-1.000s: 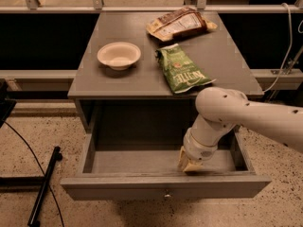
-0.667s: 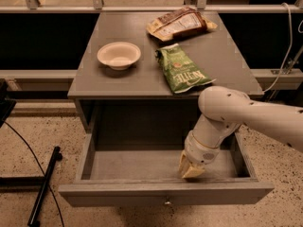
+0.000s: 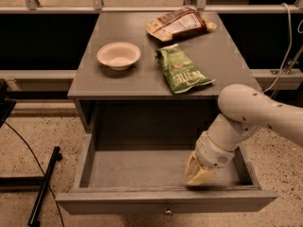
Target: Open top drawer
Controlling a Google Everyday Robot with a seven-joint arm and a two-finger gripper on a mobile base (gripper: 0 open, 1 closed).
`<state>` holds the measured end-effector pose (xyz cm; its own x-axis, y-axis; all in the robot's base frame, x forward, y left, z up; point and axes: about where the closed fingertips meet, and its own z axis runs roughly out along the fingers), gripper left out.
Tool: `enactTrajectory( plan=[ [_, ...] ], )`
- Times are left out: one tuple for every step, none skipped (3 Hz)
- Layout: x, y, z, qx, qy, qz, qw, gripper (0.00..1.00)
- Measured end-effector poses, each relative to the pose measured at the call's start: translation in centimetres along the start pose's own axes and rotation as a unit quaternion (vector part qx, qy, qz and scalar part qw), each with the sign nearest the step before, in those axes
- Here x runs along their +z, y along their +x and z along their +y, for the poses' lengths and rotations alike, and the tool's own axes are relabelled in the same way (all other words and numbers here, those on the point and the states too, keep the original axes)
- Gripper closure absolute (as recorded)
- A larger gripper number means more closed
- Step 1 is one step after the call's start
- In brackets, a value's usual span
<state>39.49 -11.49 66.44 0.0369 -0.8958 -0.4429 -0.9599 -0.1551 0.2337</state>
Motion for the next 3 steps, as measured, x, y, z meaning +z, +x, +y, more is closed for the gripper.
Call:
enactTrajectory(
  plan=[
    [-3.3, -0.1, 0.2, -0.017, 0.072, -0.015, 0.9972, 1.0],
    [-7.7, -0.8, 0.6, -0.043, 0.165, -0.039, 0.9846, 0.92],
    [-8.6, 0.1, 1.6, -0.06, 0.183, -0.045, 0.9803, 0.74]
  ],
)
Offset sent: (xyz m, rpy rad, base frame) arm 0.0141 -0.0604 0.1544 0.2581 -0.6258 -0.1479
